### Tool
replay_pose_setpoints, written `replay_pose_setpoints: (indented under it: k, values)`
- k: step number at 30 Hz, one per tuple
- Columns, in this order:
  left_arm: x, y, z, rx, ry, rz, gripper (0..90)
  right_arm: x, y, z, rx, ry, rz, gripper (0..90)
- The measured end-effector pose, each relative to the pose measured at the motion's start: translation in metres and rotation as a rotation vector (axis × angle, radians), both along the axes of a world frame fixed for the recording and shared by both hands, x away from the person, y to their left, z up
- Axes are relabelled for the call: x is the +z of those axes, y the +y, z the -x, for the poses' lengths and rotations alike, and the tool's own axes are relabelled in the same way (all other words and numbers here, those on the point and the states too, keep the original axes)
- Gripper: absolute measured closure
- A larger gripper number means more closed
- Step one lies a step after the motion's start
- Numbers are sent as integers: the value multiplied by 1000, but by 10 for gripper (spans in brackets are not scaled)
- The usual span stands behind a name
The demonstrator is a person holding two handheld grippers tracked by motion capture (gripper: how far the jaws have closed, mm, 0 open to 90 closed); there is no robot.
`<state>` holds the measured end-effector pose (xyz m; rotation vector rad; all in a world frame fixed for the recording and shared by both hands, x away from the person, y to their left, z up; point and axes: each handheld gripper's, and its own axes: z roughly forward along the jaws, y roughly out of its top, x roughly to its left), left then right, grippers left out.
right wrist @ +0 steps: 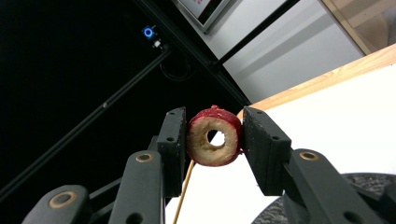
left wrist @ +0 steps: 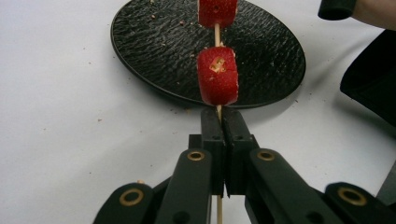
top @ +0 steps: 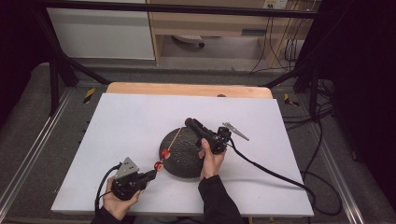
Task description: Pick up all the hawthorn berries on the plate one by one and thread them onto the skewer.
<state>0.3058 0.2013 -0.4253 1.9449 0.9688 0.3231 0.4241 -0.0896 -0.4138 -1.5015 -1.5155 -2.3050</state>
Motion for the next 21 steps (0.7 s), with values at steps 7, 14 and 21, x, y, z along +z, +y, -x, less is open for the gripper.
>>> replay_pose_setpoints:
  k: [7,14,21]
  values:
    - [0,-2,1,-14,0,2,887,3,0,-5,4,-2,-27,614]
    - [1,-3,2,-13,-6,5,887,6,8,-5,28,-3,-55,614]
    - [1,-2,2,-4,-8,15,887,3,9,-6,37,9,-86,614]
